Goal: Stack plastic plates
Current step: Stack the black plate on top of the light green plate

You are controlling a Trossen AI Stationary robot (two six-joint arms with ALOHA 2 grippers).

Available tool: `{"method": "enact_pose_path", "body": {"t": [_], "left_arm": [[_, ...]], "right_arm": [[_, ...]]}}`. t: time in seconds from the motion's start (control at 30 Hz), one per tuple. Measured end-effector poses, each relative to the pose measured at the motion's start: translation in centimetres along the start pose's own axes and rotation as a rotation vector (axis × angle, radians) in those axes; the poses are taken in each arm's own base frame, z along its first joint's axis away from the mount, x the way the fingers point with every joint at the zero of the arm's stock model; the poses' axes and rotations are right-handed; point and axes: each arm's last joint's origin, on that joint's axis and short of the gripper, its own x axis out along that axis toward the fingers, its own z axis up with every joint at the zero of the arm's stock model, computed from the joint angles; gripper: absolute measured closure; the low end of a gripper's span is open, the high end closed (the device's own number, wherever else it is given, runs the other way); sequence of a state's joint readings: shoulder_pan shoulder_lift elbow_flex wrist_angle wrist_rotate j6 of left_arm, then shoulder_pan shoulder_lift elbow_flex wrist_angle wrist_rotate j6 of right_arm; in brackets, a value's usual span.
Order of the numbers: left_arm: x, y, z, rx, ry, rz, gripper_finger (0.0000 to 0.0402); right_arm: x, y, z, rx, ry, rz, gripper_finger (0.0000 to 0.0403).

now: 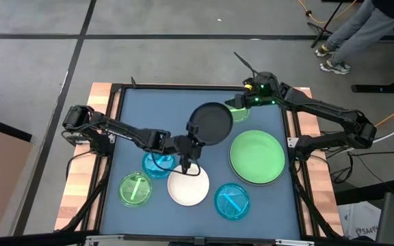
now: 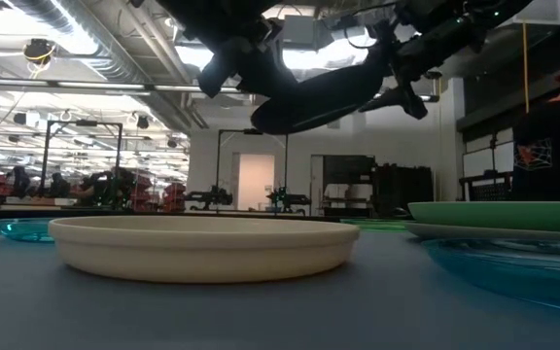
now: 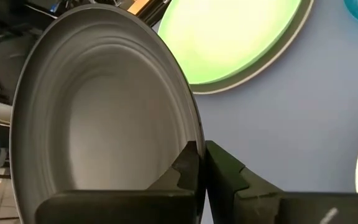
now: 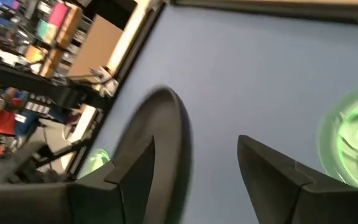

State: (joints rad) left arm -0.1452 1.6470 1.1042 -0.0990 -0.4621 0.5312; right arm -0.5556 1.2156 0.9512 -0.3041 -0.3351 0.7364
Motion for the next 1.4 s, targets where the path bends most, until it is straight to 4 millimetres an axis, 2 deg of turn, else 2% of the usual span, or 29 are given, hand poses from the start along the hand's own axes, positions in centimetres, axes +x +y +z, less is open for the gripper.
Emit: {"method": "enact_pose_path", "body": {"t": [0.23, 0.7, 1.23, 1.4], "left_arm": [[0.2, 0.5, -0.3, -0.007, 0.021, 0.029, 0.0395], [1.0, 2.1, -1.2, -0.037, 0.052, 0.064, 0.0395], [1.1, 2.5, -0.9, 0.012, 0.007, 0.088, 0.0395], [1.1, 2.5, -0.9, 0.013, 0.007, 0.088, 0.0394]], "right_arm": [[0.0, -0.3, -0.5, 0.020, 0.068, -0.006, 0.0182], [0.0, -0.3, -0.5, 0.016, 0.072, -0.002, 0.0182], [0.0, -0.3, -0.5, 0.015, 0.067, -0.004, 0.0183], [0.0, -0.3, -0.5, 0.014, 0.067, -0.004, 0.0211]]}}
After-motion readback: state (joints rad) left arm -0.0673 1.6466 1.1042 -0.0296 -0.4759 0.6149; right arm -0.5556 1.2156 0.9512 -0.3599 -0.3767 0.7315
